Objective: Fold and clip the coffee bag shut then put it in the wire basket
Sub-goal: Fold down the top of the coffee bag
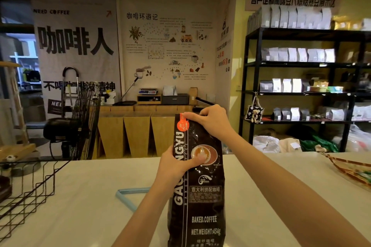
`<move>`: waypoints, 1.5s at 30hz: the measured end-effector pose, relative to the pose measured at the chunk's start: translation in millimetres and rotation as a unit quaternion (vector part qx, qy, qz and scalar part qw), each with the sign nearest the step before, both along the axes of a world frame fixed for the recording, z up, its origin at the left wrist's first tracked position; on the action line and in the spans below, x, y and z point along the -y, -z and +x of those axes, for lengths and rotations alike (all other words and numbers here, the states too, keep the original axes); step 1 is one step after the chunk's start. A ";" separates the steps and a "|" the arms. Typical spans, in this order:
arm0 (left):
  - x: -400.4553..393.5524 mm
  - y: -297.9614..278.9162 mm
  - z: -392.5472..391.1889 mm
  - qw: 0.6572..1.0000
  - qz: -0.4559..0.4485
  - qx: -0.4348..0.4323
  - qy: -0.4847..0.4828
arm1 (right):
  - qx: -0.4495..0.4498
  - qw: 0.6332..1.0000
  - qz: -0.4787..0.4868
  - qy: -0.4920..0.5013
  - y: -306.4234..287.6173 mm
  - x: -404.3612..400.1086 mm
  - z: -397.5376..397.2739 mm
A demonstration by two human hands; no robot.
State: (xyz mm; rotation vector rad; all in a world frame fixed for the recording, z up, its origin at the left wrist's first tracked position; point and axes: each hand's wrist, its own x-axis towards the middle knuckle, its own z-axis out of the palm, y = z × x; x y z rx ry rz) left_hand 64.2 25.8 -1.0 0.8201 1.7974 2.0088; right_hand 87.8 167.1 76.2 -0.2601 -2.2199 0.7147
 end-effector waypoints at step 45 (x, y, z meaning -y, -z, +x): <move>-3.5 -11.3 -26.8 0.990 0.102 -0.092 -0.033 | -0.166 0.915 -0.334 -0.152 72.0 17.4 23.2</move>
